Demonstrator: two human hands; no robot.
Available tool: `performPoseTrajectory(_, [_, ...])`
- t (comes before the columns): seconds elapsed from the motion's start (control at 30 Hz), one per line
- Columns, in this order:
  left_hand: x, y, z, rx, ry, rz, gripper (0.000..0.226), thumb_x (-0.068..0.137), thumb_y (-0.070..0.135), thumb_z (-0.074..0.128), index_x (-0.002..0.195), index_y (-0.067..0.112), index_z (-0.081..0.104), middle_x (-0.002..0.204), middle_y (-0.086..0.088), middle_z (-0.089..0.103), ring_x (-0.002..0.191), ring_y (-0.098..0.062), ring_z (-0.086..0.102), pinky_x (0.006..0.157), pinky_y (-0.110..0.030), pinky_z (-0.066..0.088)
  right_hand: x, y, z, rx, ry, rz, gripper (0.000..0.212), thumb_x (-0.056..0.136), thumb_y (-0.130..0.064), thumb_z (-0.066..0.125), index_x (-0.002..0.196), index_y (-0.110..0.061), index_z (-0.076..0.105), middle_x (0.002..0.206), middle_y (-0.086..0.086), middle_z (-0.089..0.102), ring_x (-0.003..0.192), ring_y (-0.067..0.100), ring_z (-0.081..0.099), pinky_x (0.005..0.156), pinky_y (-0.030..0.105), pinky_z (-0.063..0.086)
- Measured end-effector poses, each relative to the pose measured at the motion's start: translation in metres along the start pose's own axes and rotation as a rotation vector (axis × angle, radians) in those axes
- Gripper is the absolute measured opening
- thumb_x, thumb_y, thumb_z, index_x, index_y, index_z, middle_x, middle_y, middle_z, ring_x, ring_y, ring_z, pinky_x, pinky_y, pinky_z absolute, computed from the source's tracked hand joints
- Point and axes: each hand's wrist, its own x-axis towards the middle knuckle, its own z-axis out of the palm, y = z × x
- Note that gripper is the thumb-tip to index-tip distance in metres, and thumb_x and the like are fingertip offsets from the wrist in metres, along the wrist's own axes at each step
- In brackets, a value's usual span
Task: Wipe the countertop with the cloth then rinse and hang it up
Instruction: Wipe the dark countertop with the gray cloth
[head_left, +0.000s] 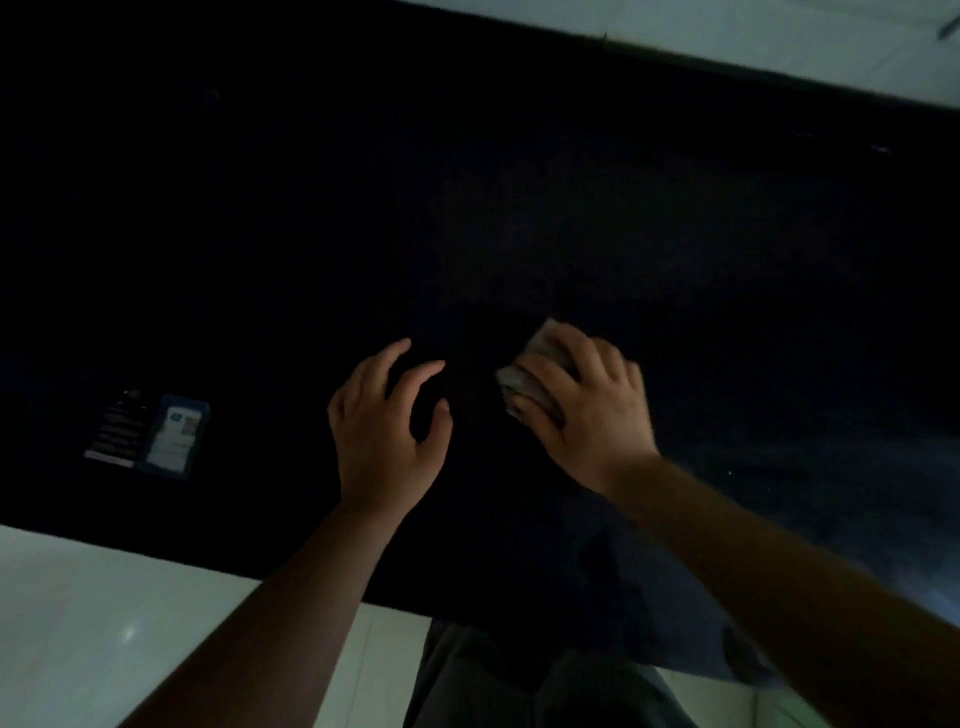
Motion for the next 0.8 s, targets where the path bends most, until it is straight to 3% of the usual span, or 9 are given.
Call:
performPoseTrajectory(0.13, [0.043,-0.022,-0.014,0.127,0.037,0.021,0.044,0.082,0.040,0.053,0.123,0.025,0.057,0.138,-0.004,0.048,0.127,-0.027,0.043,0.099,-0.048,0.036,0.075,0.039,0.002,-0.024,0.074,0.190,0.039,0.087,-0.047,0.046,0.120,-0.026,0.053,0.136,0.011,0.044,0.112,0.038,0.044,0.087,0.049,0.040])
performPoseTrajectory(0.27, [0.067,-0.041,-0.012,0.195,0.031,-0.108,0.050,0.089,0.042,0.048,0.136,0.027,0.043,0.149,-0.004,0.037,0.136,-0.027,0.030,0.105,-0.051,0.028,0.185,0.026,0.027,-0.007,0.099,0.254,0.043,0.090,-0.050,0.040,0.126,-0.029,0.049,0.143,0.008,0.037,0.120,0.036,0.038,0.093,0.049,0.034])
performPoseTrajectory(0.4, [0.066,-0.045,-0.007,0.219,0.049,-0.119,0.051,0.087,0.044,0.044,0.136,0.030,0.043,0.147,-0.001,0.038,0.135,-0.025,0.030,0.105,-0.049,0.028,0.190,-0.010,0.039,0.010,0.079,0.094,0.041,0.090,-0.049,0.039,0.123,-0.029,0.050,0.141,0.007,0.040,0.115,0.034,0.042,0.087,0.045,0.037])
performPoseTrajectory(0.53, [0.068,-0.042,-0.011,0.207,0.037,-0.132,0.052,0.086,0.046,0.040,0.136,0.030,0.043,0.147,-0.002,0.039,0.134,-0.027,0.031,0.103,-0.051,0.030,0.085,-0.016,0.027,0.104,-0.026,-0.232,0.036,0.089,-0.051,0.040,0.118,-0.034,0.052,0.136,0.003,0.044,0.109,0.028,0.044,0.081,0.040,0.040])
performPoseTrajectory(0.6, [0.067,-0.041,-0.011,0.188,0.025,-0.130,0.052,0.086,0.046,0.040,0.135,0.029,0.045,0.147,-0.002,0.039,0.134,-0.028,0.032,0.103,-0.052,0.030,0.057,0.002,0.020,0.116,-0.056,-0.282,0.038,0.086,-0.052,0.044,0.119,-0.036,0.052,0.135,0.002,0.044,0.109,0.027,0.043,0.081,0.040,0.042])
performPoseTrajectory(0.7, [0.068,-0.043,-0.011,0.186,0.010,-0.141,0.052,0.086,0.047,0.040,0.135,0.030,0.045,0.147,-0.001,0.038,0.135,-0.027,0.031,0.104,-0.052,0.029,0.106,0.023,0.020,0.051,0.021,-0.101,0.039,0.085,-0.048,0.045,0.119,-0.031,0.052,0.134,0.006,0.044,0.107,0.032,0.043,0.080,0.043,0.044])
performPoseTrajectory(0.8, [0.068,-0.043,-0.011,0.181,0.019,-0.143,0.052,0.085,0.047,0.041,0.135,0.031,0.045,0.146,-0.001,0.039,0.134,-0.027,0.031,0.103,-0.052,0.030,0.197,0.009,0.030,0.051,0.072,0.181,0.040,0.088,-0.049,0.043,0.122,-0.030,0.050,0.142,0.007,0.039,0.117,0.035,0.041,0.088,0.046,0.037])
